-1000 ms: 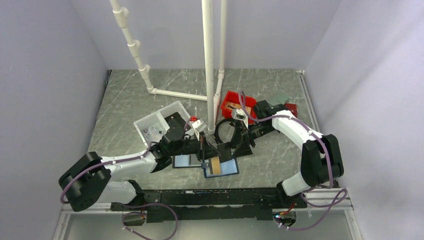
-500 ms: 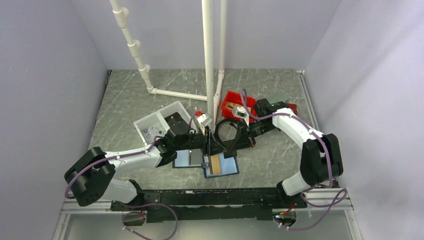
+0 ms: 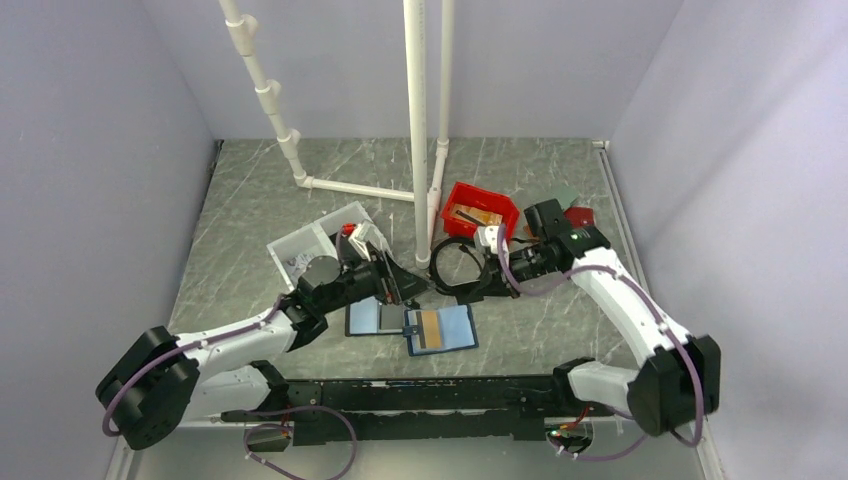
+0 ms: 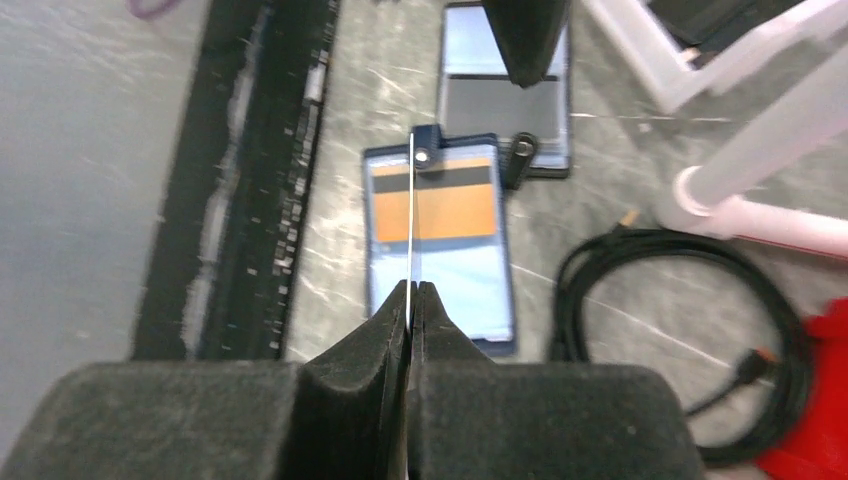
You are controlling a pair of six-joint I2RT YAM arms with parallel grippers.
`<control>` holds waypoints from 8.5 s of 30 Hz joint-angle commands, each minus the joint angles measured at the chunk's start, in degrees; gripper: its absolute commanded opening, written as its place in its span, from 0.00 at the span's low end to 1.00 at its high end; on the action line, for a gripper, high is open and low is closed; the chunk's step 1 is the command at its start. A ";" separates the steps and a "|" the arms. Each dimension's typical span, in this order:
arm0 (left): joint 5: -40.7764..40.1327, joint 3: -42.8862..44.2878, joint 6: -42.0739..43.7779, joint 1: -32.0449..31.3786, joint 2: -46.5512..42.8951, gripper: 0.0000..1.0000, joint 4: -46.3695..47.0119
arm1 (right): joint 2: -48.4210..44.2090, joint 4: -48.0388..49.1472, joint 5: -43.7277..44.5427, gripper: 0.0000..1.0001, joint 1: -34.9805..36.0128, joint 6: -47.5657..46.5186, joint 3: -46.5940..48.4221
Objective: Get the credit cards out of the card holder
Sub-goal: Place the credit card in the storage box, then pick up the card holder from the center of the board.
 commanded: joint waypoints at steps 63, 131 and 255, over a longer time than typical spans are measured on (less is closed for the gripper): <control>-15.07 8.45 -52.36 -14.03 21.40 0.21 10.48 | -14.10 8.70 1.24 0.02 -0.79 -29.88 -11.58; -37.89 -3.94 16.43 -13.62 -40.64 0.00 -44.11 | -8.91 4.58 3.25 1.00 -4.04 -23.02 -10.97; -3.97 -2.09 4.81 0.29 -16.37 0.79 -31.48 | -5.61 10.03 0.60 1.00 -3.95 -2.32 -9.05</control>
